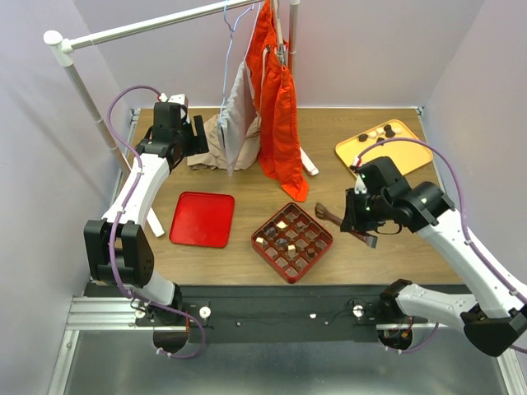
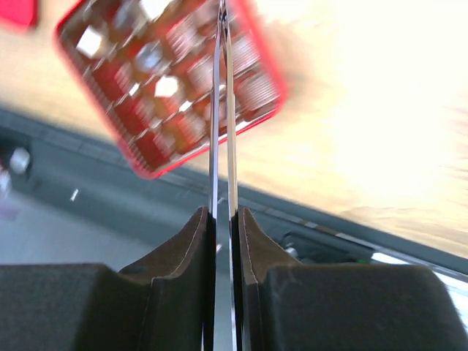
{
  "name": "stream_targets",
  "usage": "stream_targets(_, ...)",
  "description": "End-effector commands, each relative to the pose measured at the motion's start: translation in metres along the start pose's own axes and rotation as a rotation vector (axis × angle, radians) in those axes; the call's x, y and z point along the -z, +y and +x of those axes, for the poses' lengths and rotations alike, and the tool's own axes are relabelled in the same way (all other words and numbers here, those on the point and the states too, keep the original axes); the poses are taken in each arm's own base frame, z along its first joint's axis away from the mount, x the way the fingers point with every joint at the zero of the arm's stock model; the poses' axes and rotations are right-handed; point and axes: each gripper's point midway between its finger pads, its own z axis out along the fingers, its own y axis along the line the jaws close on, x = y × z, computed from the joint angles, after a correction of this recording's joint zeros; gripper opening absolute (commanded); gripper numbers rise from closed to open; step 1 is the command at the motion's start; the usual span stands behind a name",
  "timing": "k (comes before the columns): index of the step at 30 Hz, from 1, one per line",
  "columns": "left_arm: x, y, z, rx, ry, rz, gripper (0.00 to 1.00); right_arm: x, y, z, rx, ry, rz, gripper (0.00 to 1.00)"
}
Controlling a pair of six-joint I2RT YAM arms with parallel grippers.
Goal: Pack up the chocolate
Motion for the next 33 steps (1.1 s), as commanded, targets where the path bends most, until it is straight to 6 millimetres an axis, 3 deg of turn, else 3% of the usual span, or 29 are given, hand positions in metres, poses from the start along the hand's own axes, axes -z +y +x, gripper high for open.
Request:
stream_targets(1,0.007,0.003,-0.004,-0.013,-0.012,-0.005,0.84,0.010,-0.042,-0.022,-0.043,-0.151,0.248,0.10)
stream_targets(6,0.008,0.004,-0.002,-0.016,-0.007,-0.008,0.84,-0.012,-0.063,-0.038,-0.077,-0.260,0.350,0.08)
stream_targets(7,0.009,0.004,-0.002,-0.017,-0.007,-0.008,0.84,-0.014,-0.059,-0.048,-0.094,-0.320,0.328,0.08)
stream_targets(9,0.010,0.004,-0.002,-0.023,-0.010,-0.007,0.85,-0.024,-0.060,-0.047,-0.116,-0.346,0.311,0.09)
stream_targets(11,0.011,0.011,-0.005,-0.025,-0.022,-0.040,0.85,-0.026,-0.058,-0.059,-0.139,-0.427,0.283,0.11)
stream_targets(16,0.009,0.008,-0.006,-0.021,-0.017,-0.026,0.85,-0.048,-0.063,-0.064,-0.102,-0.449,0.297,0.19)
stream_targets(20,0.007,0.009,-0.005,-0.019,-0.010,-0.031,0.85,-0.075,-0.079,-0.058,-0.035,-0.417,0.376,0.19)
stream_targets(24,0.006,0.008,-0.005,-0.016,-0.012,-0.024,0.85,-0.091,-0.084,-0.069,-0.005,-0.409,0.418,0.20)
stream_targets(26,0.005,0.007,-0.005,-0.013,-0.010,-0.023,0.84,-0.097,-0.087,-0.073,-0.002,-0.408,0.444,0.29)
stream_targets(30,0.007,0.008,-0.006,-0.019,-0.009,-0.026,0.84,-0.116,-0.085,-0.067,0.021,-0.333,0.437,0.57)
stream_targets(31,0.007,0.008,-0.006,-0.021,-0.010,-0.028,0.85,-0.118,-0.086,-0.066,0.022,-0.325,0.442,0.68)
stream_targets(33,0.007,0.009,-0.007,-0.021,-0.015,-0.030,0.84,-0.119,-0.088,-0.067,0.016,-0.328,0.454,0.71)
